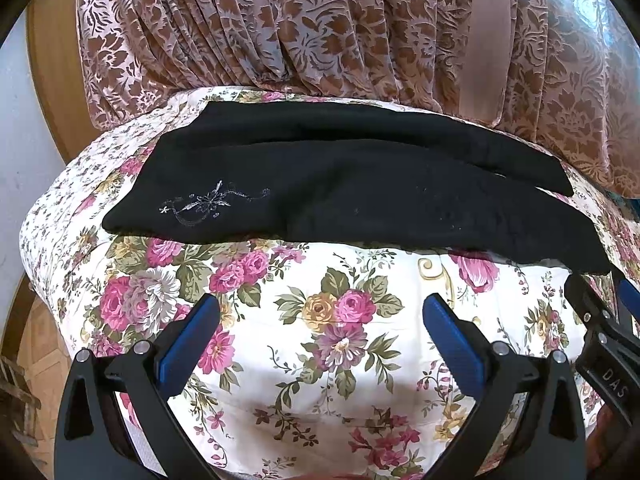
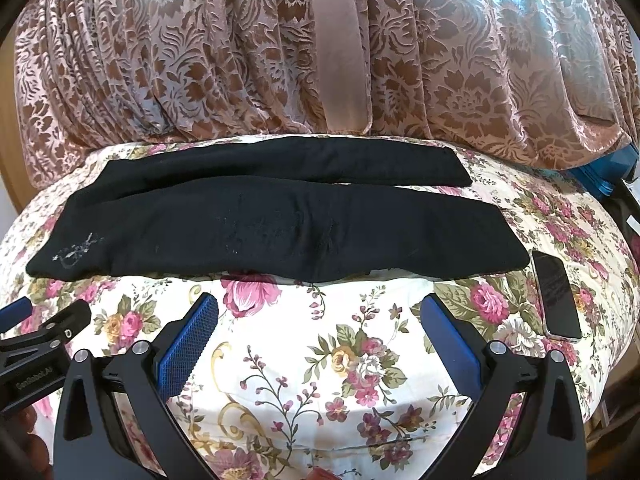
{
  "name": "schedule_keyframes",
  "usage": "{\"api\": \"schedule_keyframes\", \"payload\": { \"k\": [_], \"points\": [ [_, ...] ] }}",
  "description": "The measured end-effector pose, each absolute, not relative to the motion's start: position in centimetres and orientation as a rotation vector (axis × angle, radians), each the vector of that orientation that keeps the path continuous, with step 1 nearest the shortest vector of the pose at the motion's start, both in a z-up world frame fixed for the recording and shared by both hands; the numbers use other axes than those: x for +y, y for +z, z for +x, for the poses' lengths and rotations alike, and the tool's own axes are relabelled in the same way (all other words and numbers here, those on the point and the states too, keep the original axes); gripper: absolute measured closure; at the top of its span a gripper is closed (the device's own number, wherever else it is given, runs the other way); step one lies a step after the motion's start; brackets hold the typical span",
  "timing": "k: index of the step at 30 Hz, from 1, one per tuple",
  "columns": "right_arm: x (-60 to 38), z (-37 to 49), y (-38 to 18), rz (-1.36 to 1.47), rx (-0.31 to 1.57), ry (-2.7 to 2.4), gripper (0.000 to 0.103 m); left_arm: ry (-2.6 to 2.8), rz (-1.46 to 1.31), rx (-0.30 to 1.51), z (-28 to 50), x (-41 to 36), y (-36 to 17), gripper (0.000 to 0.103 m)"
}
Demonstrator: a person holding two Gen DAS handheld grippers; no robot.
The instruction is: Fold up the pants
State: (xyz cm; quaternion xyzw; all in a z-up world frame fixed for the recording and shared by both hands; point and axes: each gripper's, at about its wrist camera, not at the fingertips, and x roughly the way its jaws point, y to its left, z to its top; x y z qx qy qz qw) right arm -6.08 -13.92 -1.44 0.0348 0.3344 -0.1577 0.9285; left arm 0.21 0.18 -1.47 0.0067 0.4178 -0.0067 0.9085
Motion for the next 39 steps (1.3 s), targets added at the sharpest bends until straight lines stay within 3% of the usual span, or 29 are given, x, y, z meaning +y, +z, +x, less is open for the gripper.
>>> {"api": "schedule_keyframes", "payload": {
  "k": [39],
  "points": [
    [-13.64,-5.65,-2.04,0.057,0.699,-0.318,0.003,-0.008,0.011,0.900,0.73,0.36,-2.23,0.002]
  ]
}}
